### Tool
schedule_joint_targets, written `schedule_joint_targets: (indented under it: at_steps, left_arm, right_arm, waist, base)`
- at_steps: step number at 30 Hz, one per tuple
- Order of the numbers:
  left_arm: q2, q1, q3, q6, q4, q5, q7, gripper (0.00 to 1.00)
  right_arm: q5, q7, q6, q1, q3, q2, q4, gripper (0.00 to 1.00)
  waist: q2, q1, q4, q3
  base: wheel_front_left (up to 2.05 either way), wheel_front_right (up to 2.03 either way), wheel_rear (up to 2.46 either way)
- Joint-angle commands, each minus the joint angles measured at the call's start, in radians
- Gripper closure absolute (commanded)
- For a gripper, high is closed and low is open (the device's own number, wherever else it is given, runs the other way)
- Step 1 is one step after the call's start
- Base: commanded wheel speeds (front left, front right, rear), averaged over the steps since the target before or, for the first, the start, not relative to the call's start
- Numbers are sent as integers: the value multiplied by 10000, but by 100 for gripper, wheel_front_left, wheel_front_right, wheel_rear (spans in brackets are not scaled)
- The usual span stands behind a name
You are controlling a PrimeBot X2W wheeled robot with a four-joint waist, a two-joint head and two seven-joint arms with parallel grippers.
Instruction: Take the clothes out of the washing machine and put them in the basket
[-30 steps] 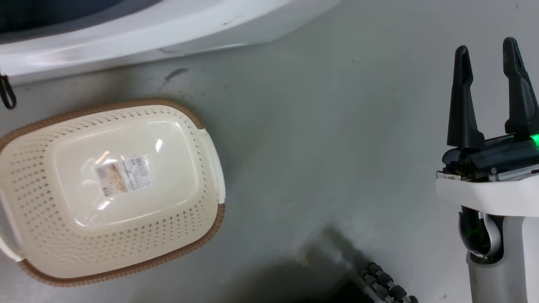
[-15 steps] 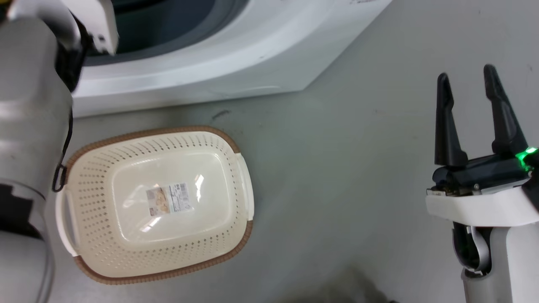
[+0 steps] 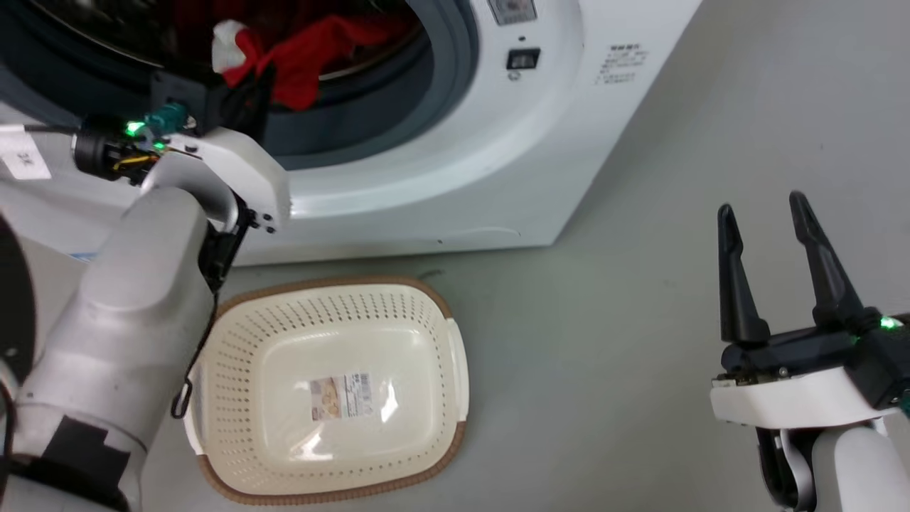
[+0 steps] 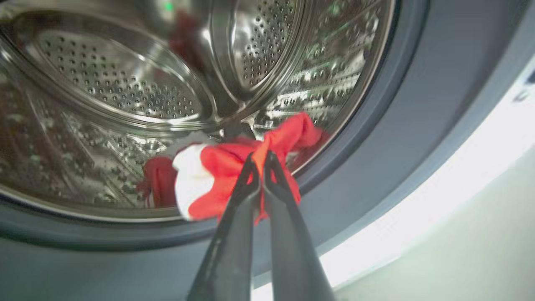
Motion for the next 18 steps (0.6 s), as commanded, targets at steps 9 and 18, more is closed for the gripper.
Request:
schedule_joint_targets:
  at_steps: [9, 18]
  left_arm:
    - [524, 2405, 482, 832, -3442, 532, -63, 100]
    - [1115, 3975, 591, 1572, -6016, 503, 91, 100]
  right_arm:
    - [-195, -21, -7, 910, 36, 0, 207, 0]
    - [-220, -22, -7, 1442, 57, 0, 283, 0]
  waist:
    - [-1, 2, 770, -1811]
    - [-1, 2, 977, -2621]
  base:
    - [0, 0, 0]
    - [0, 0, 0]
